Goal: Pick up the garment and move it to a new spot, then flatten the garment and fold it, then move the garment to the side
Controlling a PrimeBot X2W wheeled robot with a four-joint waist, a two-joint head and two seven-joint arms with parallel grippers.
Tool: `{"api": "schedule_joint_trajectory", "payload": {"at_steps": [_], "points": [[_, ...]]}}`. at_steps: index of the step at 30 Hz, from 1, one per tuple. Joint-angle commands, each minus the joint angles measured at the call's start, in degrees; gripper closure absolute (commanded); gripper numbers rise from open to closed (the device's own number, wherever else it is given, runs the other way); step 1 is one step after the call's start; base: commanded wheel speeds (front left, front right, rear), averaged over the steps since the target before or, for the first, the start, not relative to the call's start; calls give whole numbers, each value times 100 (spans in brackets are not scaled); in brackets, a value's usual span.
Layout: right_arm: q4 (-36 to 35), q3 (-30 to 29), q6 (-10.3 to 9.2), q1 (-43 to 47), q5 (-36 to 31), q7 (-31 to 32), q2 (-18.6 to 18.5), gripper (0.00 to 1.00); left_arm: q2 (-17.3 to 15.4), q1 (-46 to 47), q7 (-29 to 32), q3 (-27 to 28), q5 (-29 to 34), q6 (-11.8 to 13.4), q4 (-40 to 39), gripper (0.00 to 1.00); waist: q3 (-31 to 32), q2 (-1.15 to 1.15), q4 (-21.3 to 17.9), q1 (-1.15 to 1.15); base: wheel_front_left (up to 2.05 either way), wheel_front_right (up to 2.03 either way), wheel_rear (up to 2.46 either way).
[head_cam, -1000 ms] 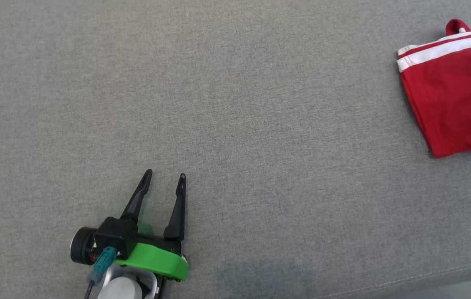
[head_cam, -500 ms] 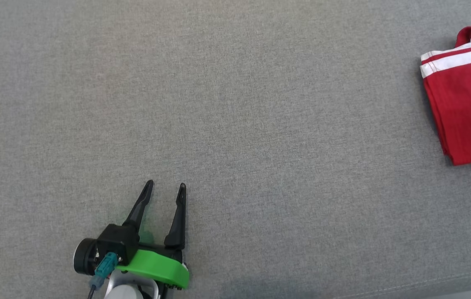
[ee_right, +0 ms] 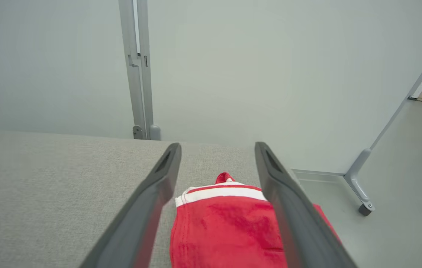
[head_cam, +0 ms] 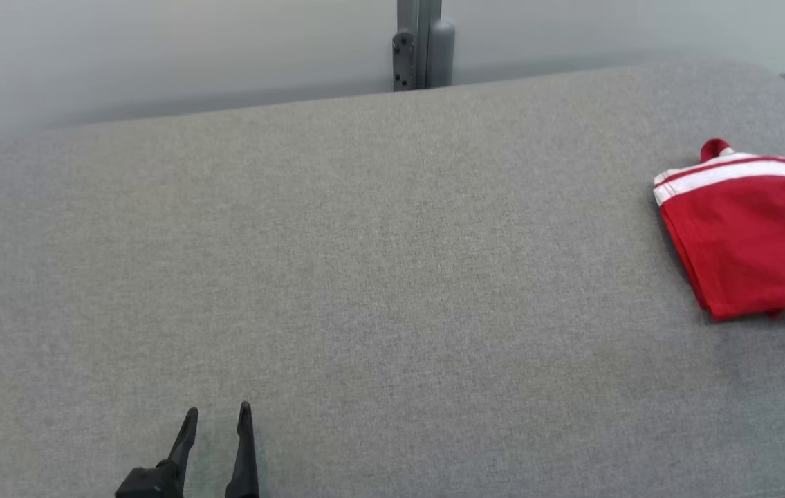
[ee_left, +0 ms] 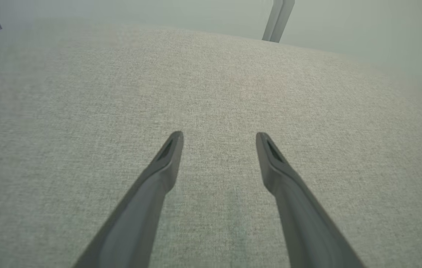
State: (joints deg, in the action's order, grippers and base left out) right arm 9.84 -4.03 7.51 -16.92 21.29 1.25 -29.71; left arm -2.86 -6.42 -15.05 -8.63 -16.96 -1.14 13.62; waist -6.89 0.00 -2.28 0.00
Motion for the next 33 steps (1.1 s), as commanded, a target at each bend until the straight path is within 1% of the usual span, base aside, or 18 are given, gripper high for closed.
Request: {"api": "schedule_joint_trajectory", "payload": {"at_steps": [1,3,5,8,9,11,13,15,17,21,27,28,33], "points": [[-168,-74,-4,352,-114,-168,140,0,-38,-126,-13,35,123,17,-28,0,745,0,307,0,0,0,0],[-394,-147,-5,765,-195,-466,451,0,-45,-164,-13,120,185,52,-69,0,830,0,427,0,0,0,0],[-458,-244,-5,1144,-376,-769,728,0,-67,-207,-13,206,239,63,-72,0,899,0,535,0,0,0,0],[-328,-303,-5,1574,-648,-1246,1209,0,-99,-237,-13,314,319,5,-21,0,954,0,656,0,0,0,0],[-267,-239,-4,1703,-767,-1360,1314,0,-114,-231,-13,338,333,-35,13,0,976,0,692,0,0,0,0],[-86,-237,-6,1867,-882,-1511,1579,0,-154,-229,-13,392,406,-78,82,0,1005,0,728,0,0,0,0],[98,-33,-3,2021,-1033,-1602,1728,0,-152,-202,-13,451,461,-111,135,0,1022,0,761,0,0,0,0],[233,-88,-6,2127,-1134,-1644,1919,0,-158,-175,-13,519,510,-147,160,0,1046,0,789,0,0,0,0],[161,-189,-6,2224,-1175,-1644,2141,0,-148,-170,-13,571,519,-191,185,0,1074,0,810,0,0,0,0],[20,-337,-6,2477,-1337,-1643,2361,0,-123,-155,-13,633,562,-251,212,0,1108,0,845,0,0,0,0],[-226,-417,-6,2602,-1464,-1645,2507,0,-93,-108,-13,748,604,-315,236,0,1105,0,856,0,0,0,0],[-220,-412,2,2532,-1452,-1624,2516,100,-105,-139,0,731,593,-303,238,100,1107,0,856,0,0,0,0],[30,-410,3,2537,-1369,-1573,2610,100,-81,-172,66,727,517,-304,466,100,1105,0,853,0,0,0,0]]}}
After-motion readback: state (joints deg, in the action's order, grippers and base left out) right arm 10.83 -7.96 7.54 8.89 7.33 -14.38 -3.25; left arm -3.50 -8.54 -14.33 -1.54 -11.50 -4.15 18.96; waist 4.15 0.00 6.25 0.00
